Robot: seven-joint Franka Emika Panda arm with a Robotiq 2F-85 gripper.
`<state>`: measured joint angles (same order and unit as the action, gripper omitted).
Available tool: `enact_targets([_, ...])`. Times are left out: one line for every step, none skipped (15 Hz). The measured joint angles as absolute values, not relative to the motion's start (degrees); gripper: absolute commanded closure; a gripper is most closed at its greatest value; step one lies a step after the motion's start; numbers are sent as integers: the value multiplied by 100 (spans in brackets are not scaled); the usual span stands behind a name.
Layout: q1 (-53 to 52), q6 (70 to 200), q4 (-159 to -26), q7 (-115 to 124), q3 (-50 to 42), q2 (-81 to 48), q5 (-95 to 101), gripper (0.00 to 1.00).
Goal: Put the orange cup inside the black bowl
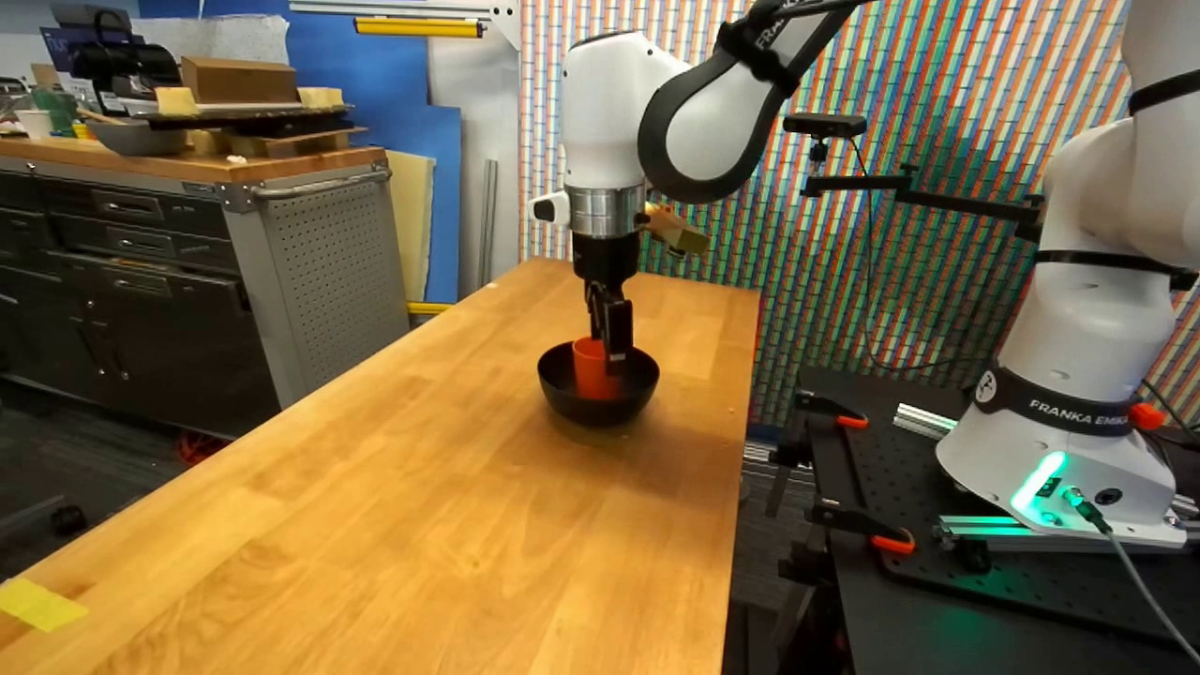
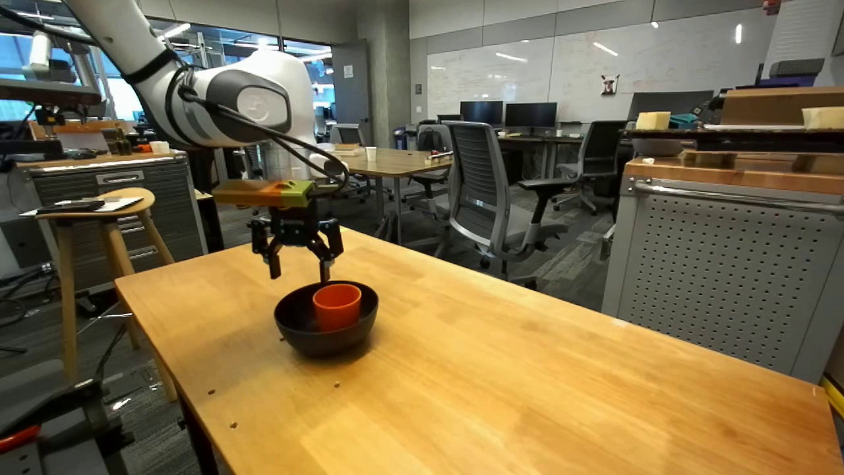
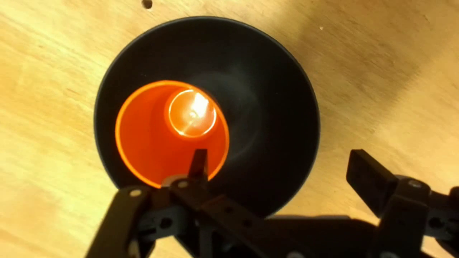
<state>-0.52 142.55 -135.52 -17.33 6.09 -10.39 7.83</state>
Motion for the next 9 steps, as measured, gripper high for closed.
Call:
enact_targets([-121, 14125, -13553, -1587, 609, -870, 876, 0])
enact_targets([-188, 13988, -13545, -1451, 610, -704, 957, 0])
enact_targets([-250, 13847, -13533, -1306, 610, -533, 1039, 0])
enact_targets([-304, 13691, -13505, -1195, 612, -373, 1103, 0])
enact_targets([-352, 13522, -13457, -1108, 615, -223, 1123, 0])
enact_targets([-392, 13349, -13398, -1017, 621, -90, 1124, 0])
enact_targets([-419, 13215, -13352, -955, 627, 22, 1124, 0])
enact_targets([-434, 13141, -13330, -919, 631, 98, 1124, 0])
enact_targets([-440, 13112, -13328, -903, 631, 133, 1124, 0])
